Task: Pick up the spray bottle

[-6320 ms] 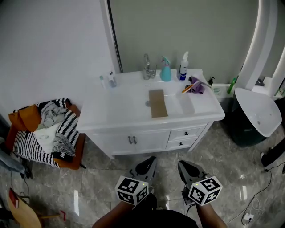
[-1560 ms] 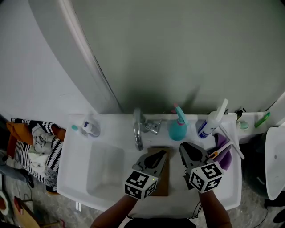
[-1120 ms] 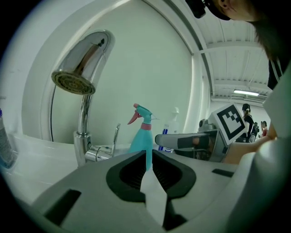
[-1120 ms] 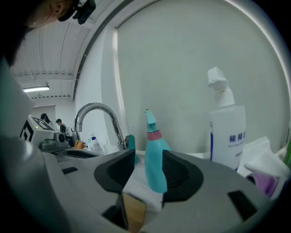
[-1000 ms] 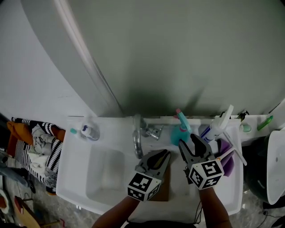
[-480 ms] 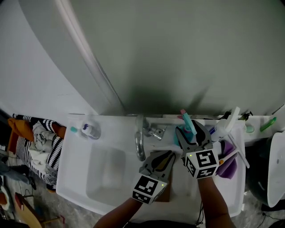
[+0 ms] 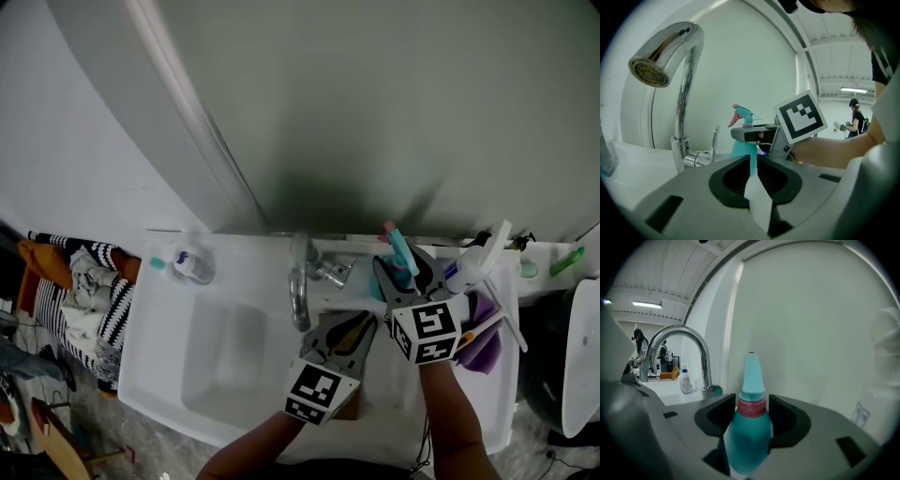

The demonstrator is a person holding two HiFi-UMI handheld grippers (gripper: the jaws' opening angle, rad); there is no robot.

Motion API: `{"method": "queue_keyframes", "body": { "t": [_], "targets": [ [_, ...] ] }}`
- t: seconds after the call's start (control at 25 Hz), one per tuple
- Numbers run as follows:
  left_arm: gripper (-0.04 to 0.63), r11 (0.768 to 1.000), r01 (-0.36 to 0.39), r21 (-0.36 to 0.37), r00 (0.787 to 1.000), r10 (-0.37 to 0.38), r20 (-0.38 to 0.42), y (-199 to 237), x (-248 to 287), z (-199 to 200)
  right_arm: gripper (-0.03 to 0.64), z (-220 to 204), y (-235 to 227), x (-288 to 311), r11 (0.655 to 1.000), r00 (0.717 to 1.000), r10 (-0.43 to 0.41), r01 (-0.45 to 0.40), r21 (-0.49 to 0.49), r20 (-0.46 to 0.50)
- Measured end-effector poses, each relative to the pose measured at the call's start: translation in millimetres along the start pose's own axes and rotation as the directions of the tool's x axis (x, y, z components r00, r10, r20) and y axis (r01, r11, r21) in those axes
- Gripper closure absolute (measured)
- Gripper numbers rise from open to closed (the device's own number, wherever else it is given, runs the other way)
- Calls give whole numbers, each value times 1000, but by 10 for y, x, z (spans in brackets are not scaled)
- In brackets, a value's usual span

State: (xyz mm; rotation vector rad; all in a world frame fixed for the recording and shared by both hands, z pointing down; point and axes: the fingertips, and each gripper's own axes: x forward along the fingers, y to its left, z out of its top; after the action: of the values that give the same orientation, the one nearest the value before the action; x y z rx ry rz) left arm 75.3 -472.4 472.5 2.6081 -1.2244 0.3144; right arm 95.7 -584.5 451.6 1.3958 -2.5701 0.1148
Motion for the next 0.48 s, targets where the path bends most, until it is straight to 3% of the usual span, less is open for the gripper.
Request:
{"method": "queue_keyframes", "body": {
  "t": [0.48],
  "targets": [
    [571, 1000, 27, 4, 1000, -27, -14, -85, -107, -30, 413, 63, 36, -212, 1000, 1000, -28, 29, -11, 6]
  ]
}}
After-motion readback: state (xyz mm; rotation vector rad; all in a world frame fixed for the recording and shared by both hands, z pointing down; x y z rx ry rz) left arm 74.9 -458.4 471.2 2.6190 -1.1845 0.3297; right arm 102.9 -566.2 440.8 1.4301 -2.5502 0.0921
